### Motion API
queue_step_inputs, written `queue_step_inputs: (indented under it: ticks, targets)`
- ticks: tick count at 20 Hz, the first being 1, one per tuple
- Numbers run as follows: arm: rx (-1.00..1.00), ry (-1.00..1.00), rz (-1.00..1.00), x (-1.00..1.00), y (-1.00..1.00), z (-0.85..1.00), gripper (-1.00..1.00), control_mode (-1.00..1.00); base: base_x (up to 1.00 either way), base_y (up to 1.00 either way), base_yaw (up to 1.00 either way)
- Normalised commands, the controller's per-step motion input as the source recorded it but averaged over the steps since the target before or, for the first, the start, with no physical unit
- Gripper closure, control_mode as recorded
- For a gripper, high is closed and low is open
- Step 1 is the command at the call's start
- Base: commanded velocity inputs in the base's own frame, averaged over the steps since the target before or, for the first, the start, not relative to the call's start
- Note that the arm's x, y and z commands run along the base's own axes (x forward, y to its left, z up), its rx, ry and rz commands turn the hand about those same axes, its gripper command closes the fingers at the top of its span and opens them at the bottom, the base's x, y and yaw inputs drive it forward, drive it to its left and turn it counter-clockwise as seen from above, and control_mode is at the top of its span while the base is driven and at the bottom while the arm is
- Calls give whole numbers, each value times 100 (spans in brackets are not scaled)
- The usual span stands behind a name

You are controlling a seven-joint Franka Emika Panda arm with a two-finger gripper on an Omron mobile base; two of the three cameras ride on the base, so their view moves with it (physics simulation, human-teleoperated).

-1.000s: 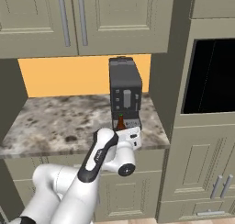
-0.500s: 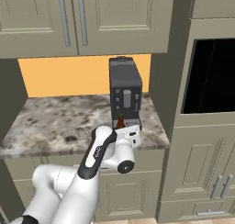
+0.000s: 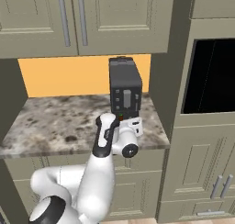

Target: Move the drinks to the dining counter.

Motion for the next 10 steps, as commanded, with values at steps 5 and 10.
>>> queue_step_inputs:
  ticks: [5,10]
  targets:
    - [0,0,0,27,0,-9,-100,-100,0,0,0]
    - [0,0,0,15,0,-18,-100,-100,0,0,0]
